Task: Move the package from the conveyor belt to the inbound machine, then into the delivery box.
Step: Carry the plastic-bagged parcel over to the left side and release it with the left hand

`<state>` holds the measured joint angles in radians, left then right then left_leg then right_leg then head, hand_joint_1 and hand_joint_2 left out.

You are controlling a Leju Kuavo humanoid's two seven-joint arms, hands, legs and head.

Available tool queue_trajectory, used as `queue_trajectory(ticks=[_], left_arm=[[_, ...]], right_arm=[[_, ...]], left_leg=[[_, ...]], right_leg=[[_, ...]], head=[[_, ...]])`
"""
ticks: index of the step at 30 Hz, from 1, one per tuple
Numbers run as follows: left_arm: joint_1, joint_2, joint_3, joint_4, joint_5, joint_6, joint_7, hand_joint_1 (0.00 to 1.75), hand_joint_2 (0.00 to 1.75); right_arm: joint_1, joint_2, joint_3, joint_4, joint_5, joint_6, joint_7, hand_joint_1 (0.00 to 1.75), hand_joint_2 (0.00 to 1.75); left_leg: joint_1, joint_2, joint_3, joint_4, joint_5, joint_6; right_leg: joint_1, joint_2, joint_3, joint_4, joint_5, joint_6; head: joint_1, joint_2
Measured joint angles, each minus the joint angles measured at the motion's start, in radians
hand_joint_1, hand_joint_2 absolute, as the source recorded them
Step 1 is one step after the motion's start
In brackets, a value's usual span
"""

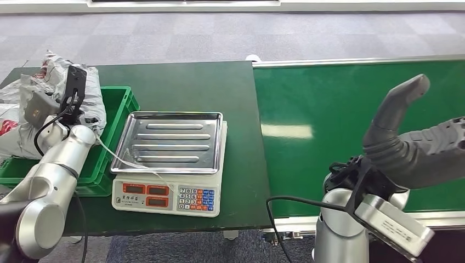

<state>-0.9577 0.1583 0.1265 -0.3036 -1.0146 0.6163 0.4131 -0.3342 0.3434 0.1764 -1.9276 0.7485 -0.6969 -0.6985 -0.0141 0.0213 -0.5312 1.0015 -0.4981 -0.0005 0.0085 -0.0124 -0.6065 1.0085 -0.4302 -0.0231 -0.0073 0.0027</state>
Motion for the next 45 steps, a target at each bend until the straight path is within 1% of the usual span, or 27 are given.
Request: queue_trajectory(ticks=[8, 10, 11, 12, 13, 15, 16, 18, 20, 23, 27, 31, 34, 40, 45], left_arm=[[0.012, 0.015, 0.039, 0.014, 0.016, 0.006, -0.006, 1.75, 1.75], [0.021, 0.016, 0.064, 0.009, 0.055, 0.031, -0.034, 1.75, 1.75], [0.033, 0.017, 0.094, -0.002, 0.072, 0.048, -0.064, 1.75, 1.75], [0.047, 0.016, 0.136, -0.018, 0.077, 0.062, -0.102, 1.31, 1.75], [0.061, 0.012, 0.197, -0.040, 0.067, 0.070, -0.154, 0.87, 1.31], [0.081, 0.000, 0.363, -0.077, 0.020, 0.076, -0.274, 0.00, 0.44], [0.086, -0.006, 0.457, -0.090, -0.008, 0.076, -0.329, 0.00, 0.00], [0.091, -0.015, 0.620, -0.099, -0.054, 0.077, -0.400, 0.00, 0.00], [0.095, -0.021, 0.746, -0.097, -0.078, 0.077, -0.438, 0.00, 0.00], [0.095, -0.027, 0.882, -0.091, -0.061, 0.077, -0.511, 0.00, 0.00], [0.071, -0.030, 1.031, -0.071, 0.054, 0.072, -0.697, 0.00, 0.00], [0.045, -0.027, 1.122, -0.051, 0.166, 0.051, -0.834, 0.00, 0.00], [0.029, -0.022, 1.161, -0.045, 0.213, 0.032, -0.895, 0.00, 0.00], [0.009, -0.015, 1.187, -0.043, 0.272, -0.007, -0.979, 0.00, 0.00], [0.001, -0.017, 1.187, -0.057, 0.347, -0.053, -1.081, 0.00, 0.00]], right_arm=[[0.002, 0.000, 0.001, -0.004, 0.002, 0.000, 0.000, 0.00, 1.75], [0.003, 0.000, 0.001, -0.004, 0.005, 0.000, 0.000, 0.00, 1.75], [0.005, 0.000, 0.001, -0.004, 0.006, 0.000, 0.000, 0.00, 1.75], [0.007, -0.001, 0.001, -0.005, 0.006, 0.000, 0.000, 0.00, 1.75], [0.010, -0.002, 0.001, -0.006, 0.007, 0.000, 0.000, 0.00, 1.75], [0.018, -0.004, 0.001, -0.007, 0.006, 0.000, 0.000, 0.00, 1.75], [0.021, -0.005, 0.001, -0.007, 0.005, 0.000, 0.000, 0.00, 1.75], [0.025, -0.006, 0.001, -0.007, 0.005, 0.000, 0.000, 0.00, 1.75], [0.026, -0.006, 0.001, -0.007, 0.005, 0.000, 0.000, 0.00, 1.75], [0.029, -0.007, 0.001, -0.006, 0.007, 0.000, 0.000, 0.00, 1.75], [0.031, -0.008, 0.002, 0.001, 0.011, 0.000, 0.004, 0.00, 1.75], [0.032, -0.008, 0.006, 0.015, 0.011, 0.001, 0.002, 0.00, 1.75], [0.032, -0.008, 0.013, 0.028, 0.009, 0.001, 0.000, 0.00, 1.75], [0.031, -0.008, 0.025, 0.048, 0.008, 0.001, 0.000, 0.00, 1.75], [0.031, -0.008, 0.028, 0.062, 0.008, 0.001, 0.000, 0.00, 1.75]], left_leg=[[0.000, -0.001, 0.000, 0.000, 0.000, 0.000], [0.000, 0.000, 0.000, 0.000, 0.000, 0.000], [0.000, 0.001, 0.000, 0.000, 0.000, 0.000], [0.000, 0.003, 0.001, 0.000, 0.000, 0.000], [0.000, 0.004, 0.001, 0.000, -0.001, -0.001], [0.000, 0.006, 0.001, 0.000, -0.001, -0.001], [0.000, 0.007, 0.001, 0.000, -0.001, -0.001], [0.000, 0.007, 0.001, 0.000, -0.001, -0.001], [0.000, 0.007, 0.001, 0.000, -0.001, -0.001], [0.000, 0.006, 0.001, 0.000, -0.001, -0.001], [0.000, 0.006, 0.001, 0.000, -0.001, -0.001], [0.000, 0.006, 0.001, 0.000, -0.001, -0.001], [0.000, 0.006, 0.001, 0.000, -0.001, -0.001], [0.001, 0.006, 0.001, 0.000, 0.000, -0.001], [0.001, 0.006, 0.001, 0.000, 0.000, -0.001]], right_leg=[[0.000, -0.001, 0.000, 0.000, 0.000, 0.000], [0.000, 0.000, 0.000, 0.000, 0.000, 0.000], [0.000, 0.001, 0.000, 0.000, 0.000, 0.000], [0.000, 0.002, 0.000, 0.000, 0.000, 0.000], [0.000, 0.004, -0.001, 0.000, 0.000, 0.000], [0.000, 0.006, -0.001, 0.000, 0.000, 0.000], [0.000, 0.007, -0.001, 0.000, 0.000, 0.000], [0.000, 0.007, -0.001, 0.000, 0.000, 0.000], [0.001, 0.007, -0.001, 0.000, 0.000, 0.000], [0.001, 0.006, -0.001, 0.000, 0.000, -0.001], [0.001, 0.005, -0.001, 0.000, 0.001, -0.001], [0.001, 0.005, -0.001, 0.000, 0.001, -0.001], [0.001, 0.005, -0.001, 0.000, 0.001, -0.001], [0.001, 0.004, -0.001, 0.000, 0.001, -0.001], [0.001, 0.004, -0.001, 0.000, 0.001, -0.001]], head=[[0.000, 0.000], [0.000, 0.000], [0.000, 0.000], [0.000, 0.000], [0.000, 0.000], [0.000, 0.000], [0.000, 0.000], [0.000, 0.000], [0.000, 0.000], [0.000, 0.000], [0.000, 0.000], [0.000, 0.000], [0.000, 0.000], [0.000, 0.000], [0.000, 0.000]])
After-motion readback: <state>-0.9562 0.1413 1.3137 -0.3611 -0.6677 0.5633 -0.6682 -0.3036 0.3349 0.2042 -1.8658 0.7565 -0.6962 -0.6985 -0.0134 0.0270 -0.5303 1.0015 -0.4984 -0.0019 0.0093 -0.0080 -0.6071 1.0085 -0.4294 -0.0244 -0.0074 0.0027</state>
